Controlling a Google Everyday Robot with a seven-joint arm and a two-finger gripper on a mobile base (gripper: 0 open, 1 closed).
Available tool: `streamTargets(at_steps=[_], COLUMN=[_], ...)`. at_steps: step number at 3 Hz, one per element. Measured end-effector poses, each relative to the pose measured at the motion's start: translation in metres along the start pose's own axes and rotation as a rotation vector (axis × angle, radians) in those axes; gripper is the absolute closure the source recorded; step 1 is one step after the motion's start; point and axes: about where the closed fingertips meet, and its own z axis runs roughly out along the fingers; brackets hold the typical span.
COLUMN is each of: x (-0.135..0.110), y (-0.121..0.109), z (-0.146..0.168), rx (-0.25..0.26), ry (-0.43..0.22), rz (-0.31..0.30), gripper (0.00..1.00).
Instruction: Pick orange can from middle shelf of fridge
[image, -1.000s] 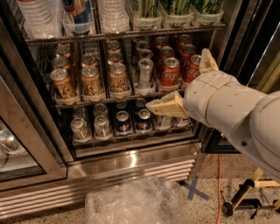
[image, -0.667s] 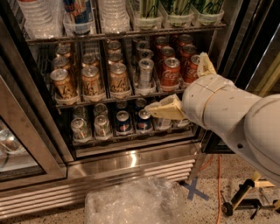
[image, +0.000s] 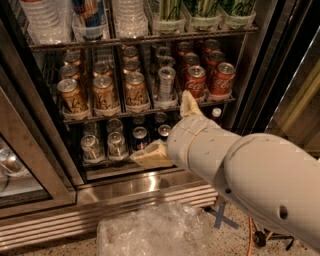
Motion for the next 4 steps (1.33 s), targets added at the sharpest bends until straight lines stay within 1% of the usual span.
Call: streamTargets(at_steps=[1, 2, 3, 4], x=[-0.009, -0.022, -0.030, -0.030], y=[0.037, 0.075, 0.111, 0.111], z=[0.010, 0.017, 0.017, 0.017], rx=[-0.077, -0.159, -0.226, -0.226], ry=[-0.017, -0.046, -0.074, -0.074], rz=[-0.004, 0.010, 0.019, 0.019], gripper=[0.00, 0.00, 0.00, 0.00])
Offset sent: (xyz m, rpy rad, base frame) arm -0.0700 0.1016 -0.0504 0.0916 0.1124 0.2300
